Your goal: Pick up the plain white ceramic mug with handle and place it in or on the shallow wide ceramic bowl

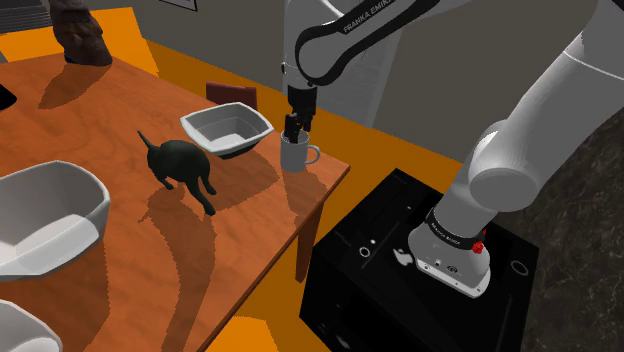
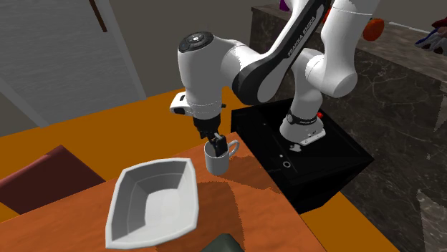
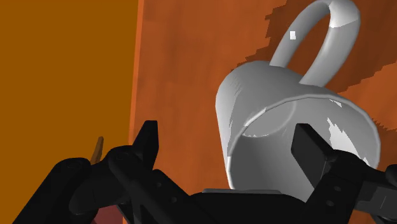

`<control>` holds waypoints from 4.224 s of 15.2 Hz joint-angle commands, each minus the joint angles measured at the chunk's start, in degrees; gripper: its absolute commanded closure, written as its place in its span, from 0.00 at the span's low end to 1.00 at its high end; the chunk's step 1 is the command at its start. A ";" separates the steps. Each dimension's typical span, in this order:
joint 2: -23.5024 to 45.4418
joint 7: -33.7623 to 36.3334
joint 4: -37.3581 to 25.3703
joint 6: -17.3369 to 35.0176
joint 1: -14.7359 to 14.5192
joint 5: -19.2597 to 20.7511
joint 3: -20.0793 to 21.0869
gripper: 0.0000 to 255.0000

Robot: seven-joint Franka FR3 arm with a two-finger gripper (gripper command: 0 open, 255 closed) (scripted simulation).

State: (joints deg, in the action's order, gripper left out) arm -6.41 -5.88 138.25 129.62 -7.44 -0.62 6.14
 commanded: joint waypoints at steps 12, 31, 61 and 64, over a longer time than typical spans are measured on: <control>0.02 0.01 0.05 0.08 0.00 0.00 0.00 1.00; -6.47 -0.53 -7.22 -13.65 -0.04 -0.58 -0.32 1.00; 26.09 5.65 -59.80 -33.94 -3.11 3.44 2.17 1.00; 25.92 5.67 -57.24 -31.55 -3.03 3.43 2.15 1.00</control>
State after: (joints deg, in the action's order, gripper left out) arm 19.59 -0.20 80.04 97.14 -10.52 2.81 8.31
